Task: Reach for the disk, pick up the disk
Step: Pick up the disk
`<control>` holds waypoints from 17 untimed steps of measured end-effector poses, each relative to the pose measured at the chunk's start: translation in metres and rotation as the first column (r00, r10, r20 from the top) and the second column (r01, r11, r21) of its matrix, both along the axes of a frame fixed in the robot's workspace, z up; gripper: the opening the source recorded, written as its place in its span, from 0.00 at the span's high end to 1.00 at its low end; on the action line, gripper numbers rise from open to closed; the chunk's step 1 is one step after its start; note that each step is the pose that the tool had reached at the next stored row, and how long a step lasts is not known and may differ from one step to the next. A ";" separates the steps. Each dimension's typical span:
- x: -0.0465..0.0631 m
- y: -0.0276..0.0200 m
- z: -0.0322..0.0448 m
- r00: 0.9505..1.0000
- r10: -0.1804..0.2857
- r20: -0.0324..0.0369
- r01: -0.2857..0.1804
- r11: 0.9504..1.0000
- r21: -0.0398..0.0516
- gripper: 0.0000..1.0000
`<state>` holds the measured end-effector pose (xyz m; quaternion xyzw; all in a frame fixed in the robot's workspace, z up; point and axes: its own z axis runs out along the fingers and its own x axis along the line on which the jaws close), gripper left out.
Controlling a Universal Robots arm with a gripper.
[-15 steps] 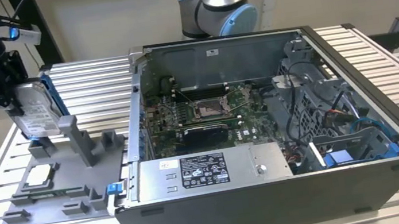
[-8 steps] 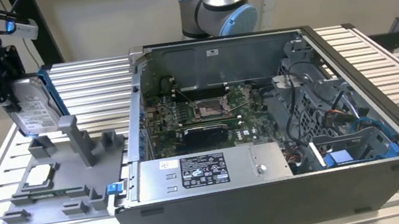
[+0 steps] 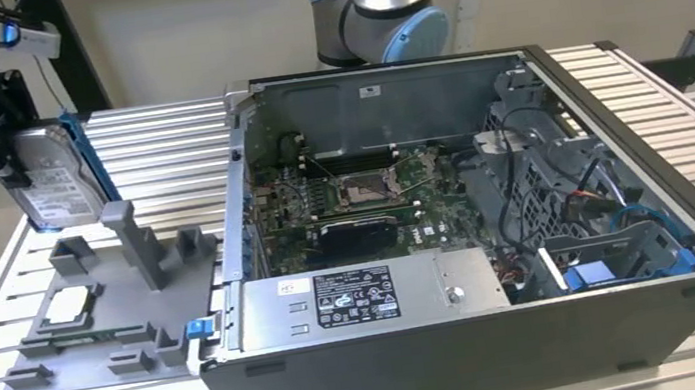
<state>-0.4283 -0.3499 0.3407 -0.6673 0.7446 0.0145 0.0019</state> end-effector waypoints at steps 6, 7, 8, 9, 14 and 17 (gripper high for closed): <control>0.000 -0.0001 0.0070 1.000 0.000 0.000 0.000 1.000 0.000 1.00; 0.000 -0.0001 0.0079 1.000 0.000 0.000 0.000 1.000 0.000 1.00; 0.000 -0.0001 0.0088 1.000 0.000 0.000 0.000 1.000 0.000 1.00; 0.000 -0.0001 0.0098 1.000 0.000 0.000 0.000 1.000 0.000 1.00; 0.000 0.0000 0.0137 1.000 0.000 0.000 0.000 1.000 0.000 1.00; 0.000 0.0000 0.0168 1.000 0.000 0.000 0.000 1.000 0.000 1.00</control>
